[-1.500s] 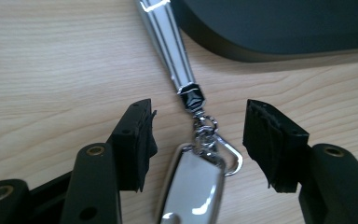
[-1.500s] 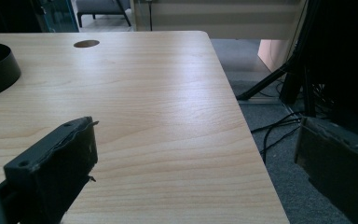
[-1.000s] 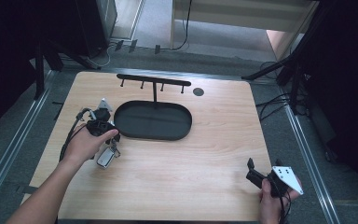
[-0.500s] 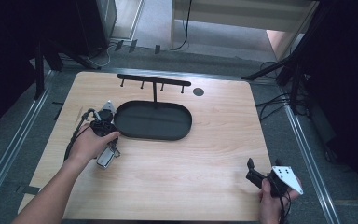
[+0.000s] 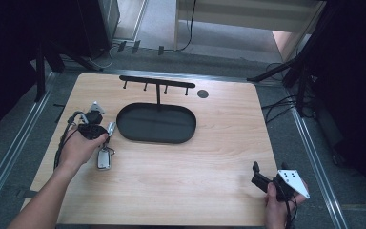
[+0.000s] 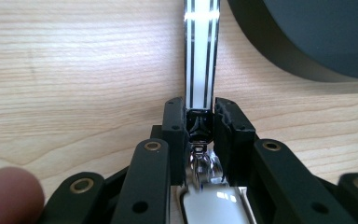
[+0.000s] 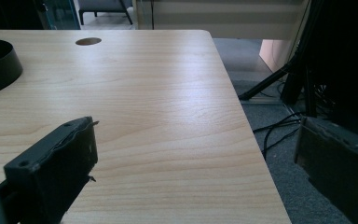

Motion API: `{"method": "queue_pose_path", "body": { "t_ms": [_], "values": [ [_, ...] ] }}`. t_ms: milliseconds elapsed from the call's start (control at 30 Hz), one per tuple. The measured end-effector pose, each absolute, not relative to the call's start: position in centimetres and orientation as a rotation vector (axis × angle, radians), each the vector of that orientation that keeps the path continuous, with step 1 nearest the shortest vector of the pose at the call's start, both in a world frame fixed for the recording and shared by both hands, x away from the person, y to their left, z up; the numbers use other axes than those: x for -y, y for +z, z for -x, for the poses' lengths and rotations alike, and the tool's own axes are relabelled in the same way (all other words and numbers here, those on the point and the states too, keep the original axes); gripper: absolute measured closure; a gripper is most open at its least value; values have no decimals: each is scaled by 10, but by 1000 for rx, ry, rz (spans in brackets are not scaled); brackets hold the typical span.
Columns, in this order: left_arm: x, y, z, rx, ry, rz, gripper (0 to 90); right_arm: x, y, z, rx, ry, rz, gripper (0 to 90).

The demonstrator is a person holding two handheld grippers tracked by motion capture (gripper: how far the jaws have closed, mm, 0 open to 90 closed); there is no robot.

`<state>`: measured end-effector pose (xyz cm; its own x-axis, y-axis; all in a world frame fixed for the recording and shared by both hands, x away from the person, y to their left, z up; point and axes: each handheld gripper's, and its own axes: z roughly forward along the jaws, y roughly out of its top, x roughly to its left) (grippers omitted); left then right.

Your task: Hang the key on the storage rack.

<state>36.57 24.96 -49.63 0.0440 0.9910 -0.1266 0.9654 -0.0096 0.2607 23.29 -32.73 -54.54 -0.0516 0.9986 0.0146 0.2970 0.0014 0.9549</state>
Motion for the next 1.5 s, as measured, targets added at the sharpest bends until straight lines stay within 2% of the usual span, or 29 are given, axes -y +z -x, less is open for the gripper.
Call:
{"method": "queue_pose_path", "body": {
  "t_ms": [200, 467, 633, 833, 1167, 1500],
  "values": [
    [-257, -492, -357, -1934, 201, -2007, 751, 327, -545, -233, -1465, 1093, -1404, 0],
    [-261, -477, -341, -1774, 342, -1918, 752, 327, -545, -233, -1463, 1093, -1402, 0],
    [-265, -465, -326, -1609, 562, -1800, 752, 327, -545, -233, -1464, 1094, -1404, 0],
    [-269, -460, -314, -1483, 643, -1682, 771, 327, -545, -233, -1464, 1092, -1401, 0],
    [-266, -453, -305, -1265, 684, -1602, 771, 327, -546, -233, -1464, 1092, -1402, 0],
    [-249, -438, -308, -1142, 629, -1614, 771, 327, -546, -233, -1465, 1090, -1401, 0]
  ]
}}
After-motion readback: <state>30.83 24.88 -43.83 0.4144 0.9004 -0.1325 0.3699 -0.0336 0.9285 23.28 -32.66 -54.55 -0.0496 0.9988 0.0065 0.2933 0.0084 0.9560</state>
